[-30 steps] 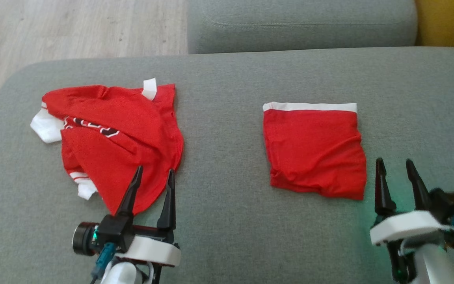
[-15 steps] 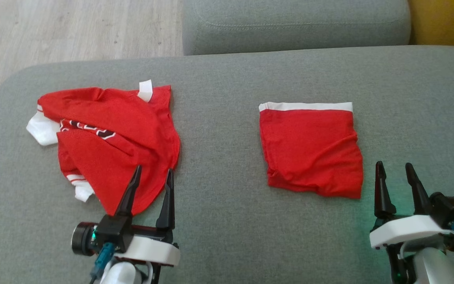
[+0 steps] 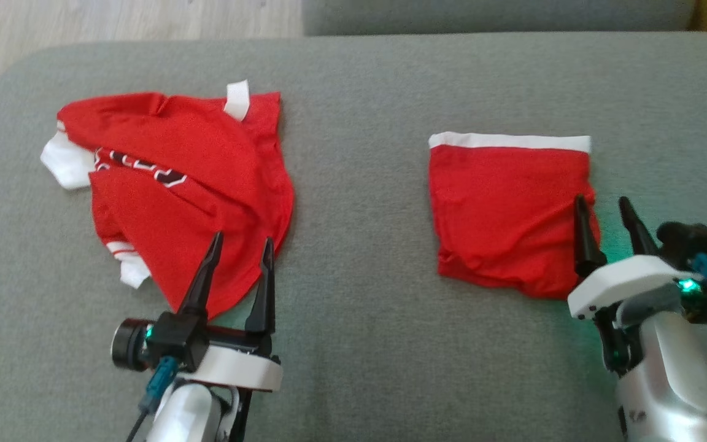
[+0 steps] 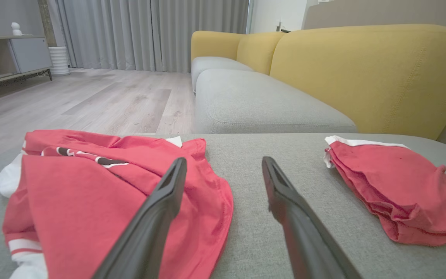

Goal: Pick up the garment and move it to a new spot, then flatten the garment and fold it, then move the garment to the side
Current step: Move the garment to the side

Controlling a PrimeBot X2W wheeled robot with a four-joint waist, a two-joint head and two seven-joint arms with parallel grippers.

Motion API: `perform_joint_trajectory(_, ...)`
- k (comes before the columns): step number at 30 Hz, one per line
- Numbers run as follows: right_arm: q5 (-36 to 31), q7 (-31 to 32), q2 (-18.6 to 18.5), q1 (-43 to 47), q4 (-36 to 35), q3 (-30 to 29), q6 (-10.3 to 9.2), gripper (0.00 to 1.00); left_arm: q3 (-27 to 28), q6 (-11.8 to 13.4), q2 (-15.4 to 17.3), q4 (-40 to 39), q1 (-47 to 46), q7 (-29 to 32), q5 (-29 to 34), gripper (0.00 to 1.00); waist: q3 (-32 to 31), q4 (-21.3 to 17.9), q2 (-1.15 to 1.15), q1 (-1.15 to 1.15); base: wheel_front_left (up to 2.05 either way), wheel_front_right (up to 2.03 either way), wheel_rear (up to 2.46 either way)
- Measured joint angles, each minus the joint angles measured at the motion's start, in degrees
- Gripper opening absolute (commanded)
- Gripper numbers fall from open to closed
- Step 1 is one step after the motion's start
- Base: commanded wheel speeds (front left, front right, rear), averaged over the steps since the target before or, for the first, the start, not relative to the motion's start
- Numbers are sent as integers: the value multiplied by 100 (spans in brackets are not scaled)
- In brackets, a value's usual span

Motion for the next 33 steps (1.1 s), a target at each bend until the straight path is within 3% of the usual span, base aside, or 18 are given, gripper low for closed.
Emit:
perform_joint_trajectory(9,-147,537,-8,-684,1158,-215,0,100,-29,-20,-1,55,-113,0,19,100,224,263,0,0,0,0,0)
perform_joint_trajectory(10,-148,584,-22,-772,1265,-212,0,22,-31,-20,-1,58,-116,0,19,100,236,286,0,0,0,0,0)
perform_joint_trajectory(11,-163,610,-43,-859,1352,-214,0,0,-32,-20,-1,60,-119,0,19,100,242,305,0,-1,0,0,0)
perform_joint_trajectory(16,-698,524,-45,-1030,1603,-266,1,0,-25,-10,-1,98,-117,0,19,100,162,297,0,-1,0,0,0)
perform_joint_trajectory(22,-1613,483,-165,-1016,1270,-423,1,0,-3,-3,-1,120,-114,0,19,100,39,122,0,-1,0,0,0)
perform_joint_trajectory(25,-1853,730,-546,-1016,1029,-338,1,0,1,-3,-1,100,-113,0,18,100,17,27,0,-1,0,0,0)
perform_joint_trajectory(33,-2039,1329,-2023,-1018,903,-330,1,0,2,-12,-1,3,-130,0,19,100,239,-2,0,-1,0,0,0)
